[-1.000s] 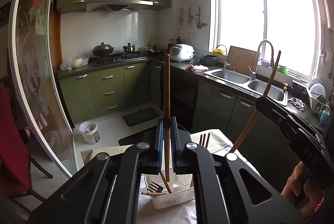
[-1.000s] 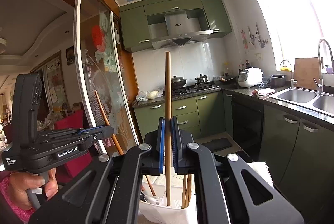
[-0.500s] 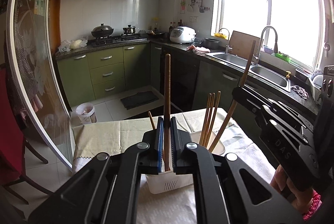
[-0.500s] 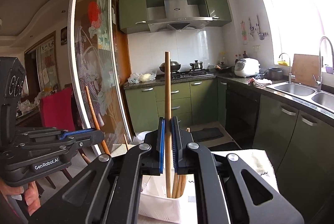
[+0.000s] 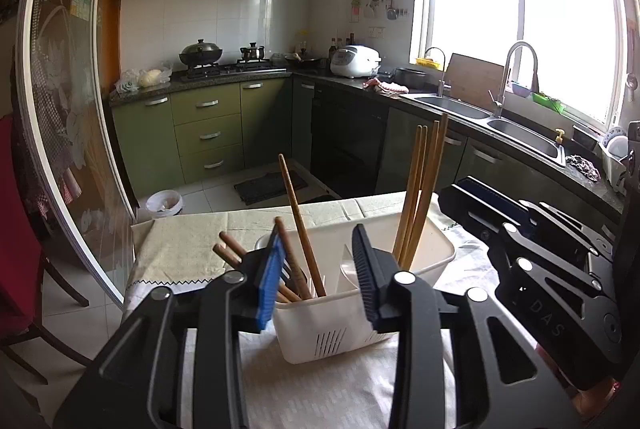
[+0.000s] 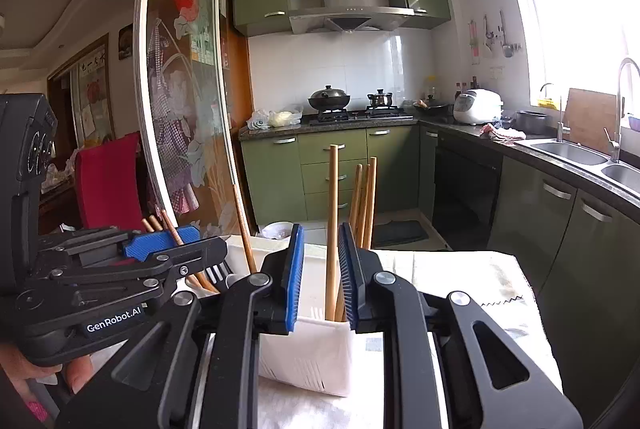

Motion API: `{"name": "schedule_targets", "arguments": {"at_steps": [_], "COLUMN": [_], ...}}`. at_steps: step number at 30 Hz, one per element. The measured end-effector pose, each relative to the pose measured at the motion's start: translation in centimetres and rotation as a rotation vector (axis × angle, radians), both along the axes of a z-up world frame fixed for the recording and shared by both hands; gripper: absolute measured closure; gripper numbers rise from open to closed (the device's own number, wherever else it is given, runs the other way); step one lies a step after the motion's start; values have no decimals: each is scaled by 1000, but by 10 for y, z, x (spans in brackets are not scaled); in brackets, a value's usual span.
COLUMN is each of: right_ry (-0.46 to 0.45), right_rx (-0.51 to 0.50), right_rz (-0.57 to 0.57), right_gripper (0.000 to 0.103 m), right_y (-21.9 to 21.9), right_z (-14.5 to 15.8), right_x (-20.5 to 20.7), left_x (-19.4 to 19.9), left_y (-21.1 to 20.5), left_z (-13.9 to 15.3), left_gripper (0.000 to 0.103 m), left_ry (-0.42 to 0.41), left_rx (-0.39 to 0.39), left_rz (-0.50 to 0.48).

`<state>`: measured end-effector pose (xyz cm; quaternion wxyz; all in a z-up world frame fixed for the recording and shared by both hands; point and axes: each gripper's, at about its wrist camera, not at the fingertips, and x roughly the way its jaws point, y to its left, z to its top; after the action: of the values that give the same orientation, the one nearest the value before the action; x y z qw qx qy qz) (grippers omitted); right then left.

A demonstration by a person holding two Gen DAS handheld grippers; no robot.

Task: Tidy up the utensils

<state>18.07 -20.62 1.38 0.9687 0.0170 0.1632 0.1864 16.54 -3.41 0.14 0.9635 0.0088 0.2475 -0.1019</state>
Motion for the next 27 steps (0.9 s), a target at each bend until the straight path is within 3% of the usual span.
{"name": "schedule_targets", "arguments": {"at_steps": [2,6,10,12,20,27], "right_ry": [-5,-17,-18,-2,51,69], "right_rx": [4,10,-4,-15,-55,-107], "right_rz": [-1,-25,-63,-76,-98,-114], "right_gripper": [83,62,40,28,4,5], "right_y": [-3,-15,-29,-35,-51,-55], "right_z": [-2,0,-2,-5,-21,-33], "right_x": [-6,-23,-47,-60,-116,-167], "left_x": [-7,-32,-70,-91,-148,-175], "left_y": [0,7,8,11,28,45], "left_z": [4,14,24,23,5,-6], "left_gripper": [59,35,13,8,7,7], "left_ry": [-20,-76,-152,-179,-156,-114], "left_rx": [2,-20,15,28,6,-37], "left_rz": [1,11,22,32,77,133]}}
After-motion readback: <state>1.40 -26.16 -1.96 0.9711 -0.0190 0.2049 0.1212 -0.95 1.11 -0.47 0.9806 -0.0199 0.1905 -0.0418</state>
